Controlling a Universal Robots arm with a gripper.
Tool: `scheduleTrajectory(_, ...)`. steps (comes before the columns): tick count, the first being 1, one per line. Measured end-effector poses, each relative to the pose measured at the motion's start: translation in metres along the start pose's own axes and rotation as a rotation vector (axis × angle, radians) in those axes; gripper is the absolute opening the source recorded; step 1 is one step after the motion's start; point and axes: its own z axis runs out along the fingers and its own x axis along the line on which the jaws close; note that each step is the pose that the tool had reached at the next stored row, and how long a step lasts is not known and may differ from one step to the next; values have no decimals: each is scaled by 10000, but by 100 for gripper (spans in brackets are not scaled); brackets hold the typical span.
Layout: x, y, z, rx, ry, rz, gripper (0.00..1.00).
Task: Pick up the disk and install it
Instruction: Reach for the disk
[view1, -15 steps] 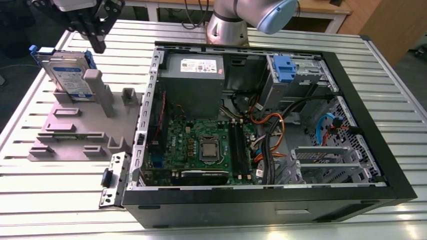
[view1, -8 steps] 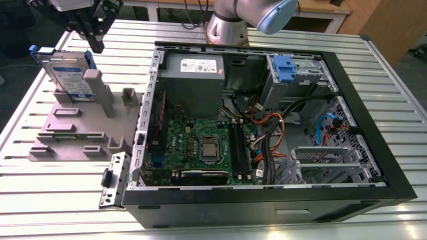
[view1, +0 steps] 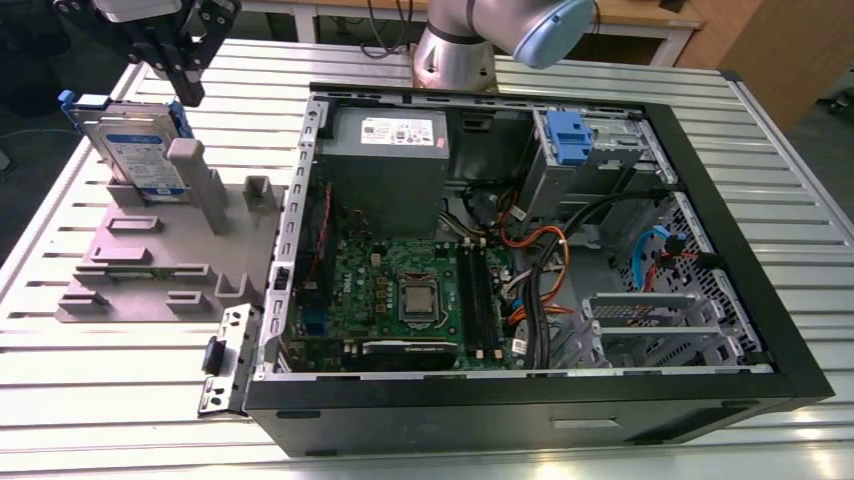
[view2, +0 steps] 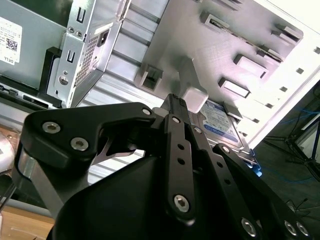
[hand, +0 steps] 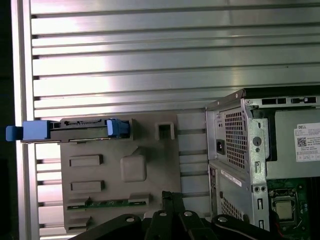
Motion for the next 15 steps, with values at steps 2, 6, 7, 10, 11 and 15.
scheduleTrajectory(2,7,0,0,0,0,0,11)
scheduleTrajectory(6,19,-1,0,0,0,0,11)
scheduleTrajectory(7,23,-2,0,0,0,0,11)
scheduleTrajectory(10,35,-3,-1,0,0,0,11)
scheduleTrajectory(11,41,-3,-1,0,0,1,11)
scheduleTrajectory(15,59,-5,-1,0,0,0,11)
